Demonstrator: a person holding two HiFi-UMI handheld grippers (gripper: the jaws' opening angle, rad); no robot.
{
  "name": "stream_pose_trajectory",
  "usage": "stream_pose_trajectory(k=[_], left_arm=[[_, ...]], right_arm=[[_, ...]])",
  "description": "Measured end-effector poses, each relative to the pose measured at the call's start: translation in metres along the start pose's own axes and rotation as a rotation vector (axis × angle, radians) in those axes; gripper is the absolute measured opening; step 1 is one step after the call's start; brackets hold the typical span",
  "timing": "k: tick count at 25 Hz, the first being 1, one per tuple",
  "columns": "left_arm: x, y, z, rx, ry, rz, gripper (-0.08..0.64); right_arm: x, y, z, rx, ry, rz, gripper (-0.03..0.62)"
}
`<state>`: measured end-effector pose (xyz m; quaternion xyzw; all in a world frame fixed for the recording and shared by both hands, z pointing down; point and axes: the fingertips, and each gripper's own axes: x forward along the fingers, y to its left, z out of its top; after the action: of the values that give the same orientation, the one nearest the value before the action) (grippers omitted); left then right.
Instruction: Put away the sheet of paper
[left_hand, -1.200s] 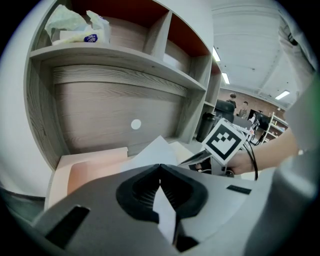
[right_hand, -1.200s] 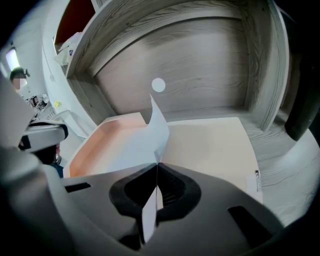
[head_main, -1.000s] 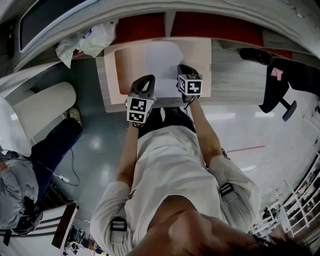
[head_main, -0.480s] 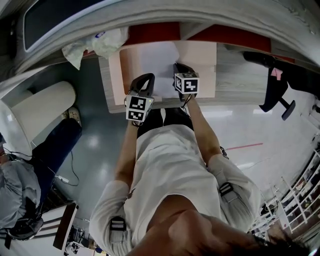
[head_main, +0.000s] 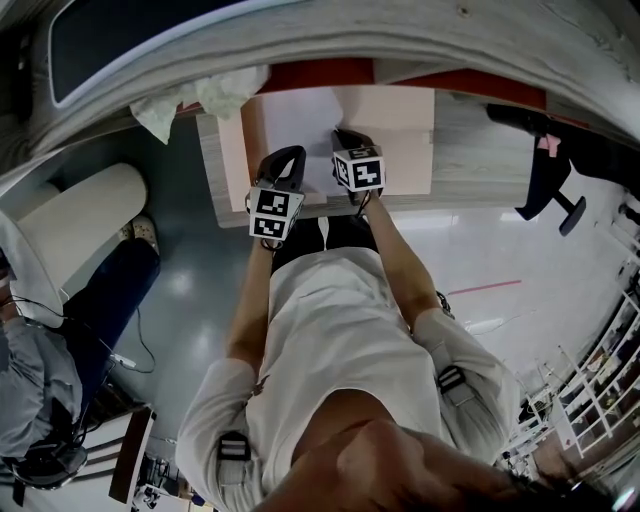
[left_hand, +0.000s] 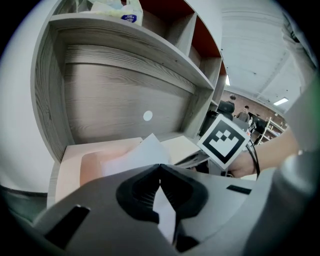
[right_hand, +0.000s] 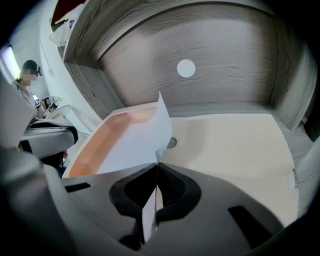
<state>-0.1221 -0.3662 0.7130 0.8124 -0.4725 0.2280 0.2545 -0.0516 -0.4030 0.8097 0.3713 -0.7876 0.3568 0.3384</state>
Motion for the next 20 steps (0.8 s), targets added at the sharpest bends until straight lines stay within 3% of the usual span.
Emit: stream_pose_trajectory(k=[20], left_arm=[[-0.018,0.022,-0.011,-0.037,-0.006,0.025,0.020]], right_arm=[[0.028,0.056,0.001,-0.085,0.058,0.085,0.020]])
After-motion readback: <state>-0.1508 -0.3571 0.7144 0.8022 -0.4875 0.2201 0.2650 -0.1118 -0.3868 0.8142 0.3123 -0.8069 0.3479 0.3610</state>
